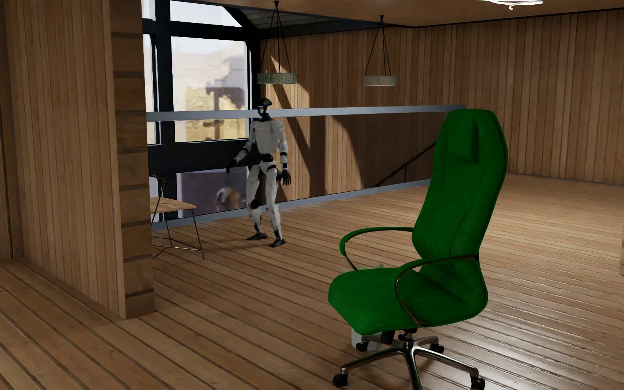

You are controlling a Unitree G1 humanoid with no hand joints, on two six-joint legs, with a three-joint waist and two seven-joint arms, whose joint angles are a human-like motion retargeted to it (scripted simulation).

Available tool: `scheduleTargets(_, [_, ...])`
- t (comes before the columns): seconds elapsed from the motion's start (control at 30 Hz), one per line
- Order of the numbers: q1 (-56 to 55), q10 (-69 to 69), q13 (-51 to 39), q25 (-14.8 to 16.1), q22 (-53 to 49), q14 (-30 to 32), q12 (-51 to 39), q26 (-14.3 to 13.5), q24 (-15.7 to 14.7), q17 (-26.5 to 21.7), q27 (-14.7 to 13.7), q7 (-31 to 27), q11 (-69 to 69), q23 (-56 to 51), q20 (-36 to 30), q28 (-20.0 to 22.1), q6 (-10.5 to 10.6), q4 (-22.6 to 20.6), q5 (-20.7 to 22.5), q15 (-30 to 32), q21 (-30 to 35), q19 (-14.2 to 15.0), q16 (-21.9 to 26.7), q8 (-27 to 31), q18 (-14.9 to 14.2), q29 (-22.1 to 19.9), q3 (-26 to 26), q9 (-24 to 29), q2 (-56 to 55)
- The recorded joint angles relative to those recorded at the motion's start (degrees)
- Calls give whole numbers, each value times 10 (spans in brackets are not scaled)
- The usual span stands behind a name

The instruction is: Move towards the chair

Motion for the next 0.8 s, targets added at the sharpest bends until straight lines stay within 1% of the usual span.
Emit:
scheduleTargets(0.07, [10, -25, 38, 19, -22, 9, -30, -6, 11, 12, 2, 3, -7, -4, -11, 1, -4, -13, -13, -3, -28, 5, 8, -6, -11, -10, -2, -5, 6])
scheduleTargets(0.1, [15, -37, 58, 29, -41, 13, -44, -13, 12, 19, 9, 2, -13, 7, -15, 9, -7, -20, -21, -4, -37, 7, 11, -12, -20, -8, -5, -7, 12])
scheduleTargets(0.13, [21, -50, 78, 34, -61, 17, -58, -23, 8, 24, 15, -2, -19, 26, -16, 21, -11, -29, -29, -5, -36, 10, 11, -20, -23, -3, -8, -10, 19])
scheduleTargets(0.2, [33, -75, 122, 39, -92, 25, -86, -45, -10, 32, 47, -18, -29, 84, -17, 60, -18, -49, -44, -8, -25, 15, -2, -38, -16, 35, -11, -15, 34])
scheduleTargets(0.23, [40, -86, 141, 40, -106, 29, -94, -55, -18, 38, 64, -25, -33, 122, -22, 66, -21, -57, -50, -9, -18, 17, -5, -46, -13, 55, -12, -17, 41])
scheduleTargets(0.27, [45, -94, 162, 40, -115, 31, -102, -64, -21, 47, 86, -31, -36, 156, -28, 66, -24, -63, -55, -10, -7, 19, -6, -53, -12, 78, -12, -18, 48])
scheduleTargets(0.3, [49, -97, 181, 37, -124, 31, -108, -72, -23, 54, 103, -35, -37, 185, -36, 64, -28, -68, -59, -12, 4, 21, -8, -59, -11, 99, -12, -18, 52])
scheduleTargets(0.33, [50, -99, 202, 48, -131, 31, -110, -80, -23, 63, 118, -39, -38, 204, -46, 59, -31, -72, -63, -14, 0, 23, -9, -63, -11, 121, -13, -19, 56])
scheduleTargets(0.37, [51, -99, 224, 54, -134, 30, -111, -82, -24, 68, 120, -43, -37, 205, -54, 57, -34, -75, -66, -16, -4, 24, -11, -68, -11, 126, -14, -18, 59])
scheduleTargets(0.4, [52, -98, 247, 42, -132, 28, -110, -82, -27, 67, 107, -45, -37, 198, -59, 55, -37, -77, -68, -18, 11, 26, -12, -71, -10, 133, -16, -18, 62])
scheduleTargets(0.43, [54, -96, 268, 35, -126, 26, -106, -77, -29, 64, 95, -45, -36, 186, -62, 53, -40, -78, -70, -19, 19, 27, -13, -71, -10, 138, -18, -17, 64])
scheduleTargets(0.47, [55, -95, 285, 34, -117, 24, -100, -69, -29, 61, 86, -44, -34, 172, -64, 53, -43, -79, -71, -21, 16, 28, -14, -69, -10, 132, -21, -16, 65])
scheduleTargets(0.53, [60, -91, 299, 45, -79, 18, -89, -45, -29, 59, 83, -35, -31, 151, -51, 50, -47, -77, -71, -23, -6, 29, -18, -61, -9, 117, -26, -13, 64])
scheduleTargets(0.63, [67, -83, 263, 28, -5, 8, -79, 11, -36, 49, 94, -11, -28, 140, -1, 44, -50, -67, -63, -22, -3, 30, -27, -36, -7, 109, -27, -10, 59])
scheduleTargets(0.67, [68, -80, 245, 24, 18, 5, -76, 25, -34, 42, 90, -2, -27, 136, 9, 43, -51, -63, -58, -22, -4, 31, -31, -26, -6, 109, -27, -9, 56])
scheduleTargets(0.7, [69, -76, 222, 19, 31, 2, -70, 33, -34, 37, 86, 7, -27, 133, 19, 37, -51, -58, -54, -21, -2, 31, -31, -17, -6, 106, -25, -8, 54])
scheduleTargets(0.73, [70, -73, 200, 15, 36, -1, -64, 33, -34, 33, 80, 15, -26, 128, 27, 31, -51, -54, -50, -20, -1, 31, -32, -9, -6, 100, -24, -7, 51])
scheduleTargets(0.8, [69, -69, 163, 6, 29, -4, -53, 17, -26, 26, 65, 26, -25, 107, 31, 25, -50, -47, -44, -19, 2, 31, -33, 2, -6, 78, -19, -6, 45])
